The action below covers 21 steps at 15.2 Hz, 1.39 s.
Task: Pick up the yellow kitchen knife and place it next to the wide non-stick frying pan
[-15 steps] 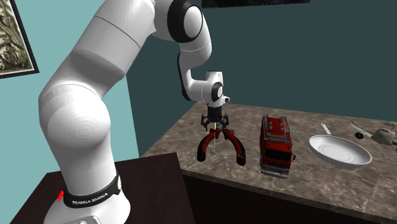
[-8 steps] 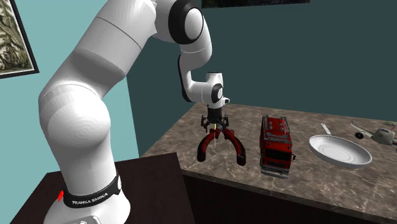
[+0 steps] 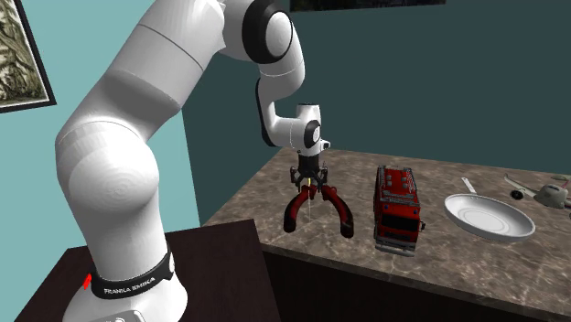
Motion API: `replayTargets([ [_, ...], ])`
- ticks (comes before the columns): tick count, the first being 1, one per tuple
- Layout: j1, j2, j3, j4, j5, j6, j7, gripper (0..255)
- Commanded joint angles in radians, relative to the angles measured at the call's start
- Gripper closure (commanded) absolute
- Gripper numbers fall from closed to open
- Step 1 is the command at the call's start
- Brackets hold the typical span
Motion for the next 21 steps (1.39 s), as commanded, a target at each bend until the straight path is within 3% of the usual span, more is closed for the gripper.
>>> replayTargets([
  [1,0.0,0.0,0.0,0.0,0.0,0.0,0.0,255],
  [21,-0.052,-0.192,0.07,-0.035,0.075,-0.155,-0.054,255],
])
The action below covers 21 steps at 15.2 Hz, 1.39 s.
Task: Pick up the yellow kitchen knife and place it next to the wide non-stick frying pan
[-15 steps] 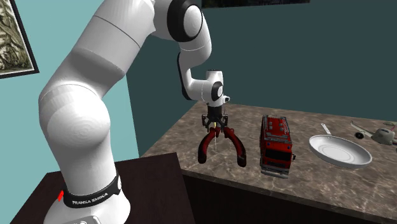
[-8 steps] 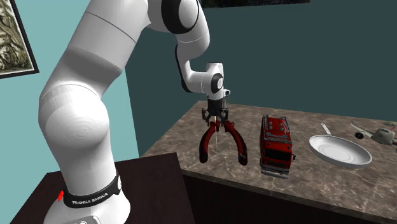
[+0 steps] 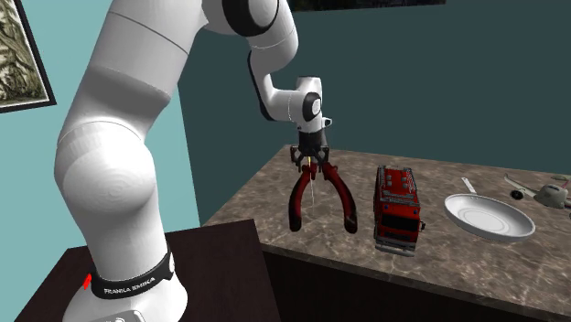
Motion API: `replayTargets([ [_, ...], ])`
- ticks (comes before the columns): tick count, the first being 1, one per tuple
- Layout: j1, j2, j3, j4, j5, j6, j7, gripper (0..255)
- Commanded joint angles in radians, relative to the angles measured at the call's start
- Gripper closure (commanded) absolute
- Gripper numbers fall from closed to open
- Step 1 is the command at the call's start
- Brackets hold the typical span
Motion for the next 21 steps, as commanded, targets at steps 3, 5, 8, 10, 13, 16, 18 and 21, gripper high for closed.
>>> replayTargets([
  [3,-0.012,-0.044,0.015,-0.001,0.02,-0.04,-0.015,255],
  [5,-0.016,-0.063,0.021,0.001,0.03,-0.06,-0.022,255],
  [8,-0.055,-0.075,0.017,-0.012,0.041,-0.056,-0.071,255],
  [10,-0.093,-0.08,0.011,-0.02,0.05,-0.052,-0.119,255],
  [13,-0.147,-0.084,0.001,-0.023,0.064,-0.049,-0.192,255],
  [16,-0.201,-0.081,-0.009,-0.016,0.076,-0.05,-0.264,255],
  [18,-0.235,-0.075,-0.016,-0.005,0.083,-0.054,-0.312,255],
  [21,-0.285,-0.061,-0.027,0.02,0.094,-0.063,-0.382,255],
])
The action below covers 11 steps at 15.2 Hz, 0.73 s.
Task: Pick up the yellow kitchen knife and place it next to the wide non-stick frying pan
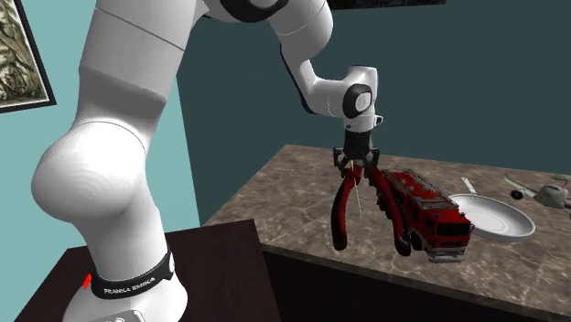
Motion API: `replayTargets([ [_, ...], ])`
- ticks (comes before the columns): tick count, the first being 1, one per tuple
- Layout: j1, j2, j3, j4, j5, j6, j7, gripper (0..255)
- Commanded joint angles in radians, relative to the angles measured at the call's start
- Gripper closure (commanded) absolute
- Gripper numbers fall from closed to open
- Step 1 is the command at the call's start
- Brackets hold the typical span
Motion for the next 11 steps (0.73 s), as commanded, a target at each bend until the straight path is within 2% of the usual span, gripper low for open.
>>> replayTargets([
  [1,-0.036,0.003,-0.011,0.007,0.005,0.0,-0.045,255],
  [11,-0.182,0.105,-0.047,0.182,0.029,-0.073,-0.26,255],
])
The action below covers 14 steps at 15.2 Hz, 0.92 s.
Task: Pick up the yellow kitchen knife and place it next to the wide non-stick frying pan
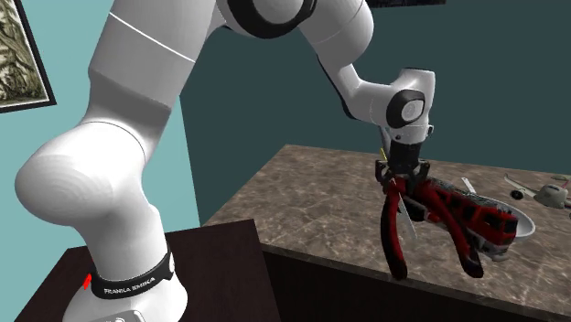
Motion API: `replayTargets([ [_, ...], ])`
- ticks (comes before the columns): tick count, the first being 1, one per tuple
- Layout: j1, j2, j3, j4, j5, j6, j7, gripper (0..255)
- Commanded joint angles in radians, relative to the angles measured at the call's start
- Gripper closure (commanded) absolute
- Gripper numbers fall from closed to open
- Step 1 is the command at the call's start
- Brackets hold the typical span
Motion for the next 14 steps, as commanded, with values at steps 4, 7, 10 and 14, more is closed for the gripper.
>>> replayTargets([
  [4,-0.068,0.069,-0.018,0.131,0.009,-0.059,-0.102,255],
  [7,-0.102,0.126,-0.028,0.231,0.014,-0.102,-0.158,255],
  [10,-0.11,0.16,-0.033,0.261,0.012,-0.099,-0.173,255],
  [14,-0.106,0.192,-0.038,0.258,0.006,-0.064,-0.17,255],
])
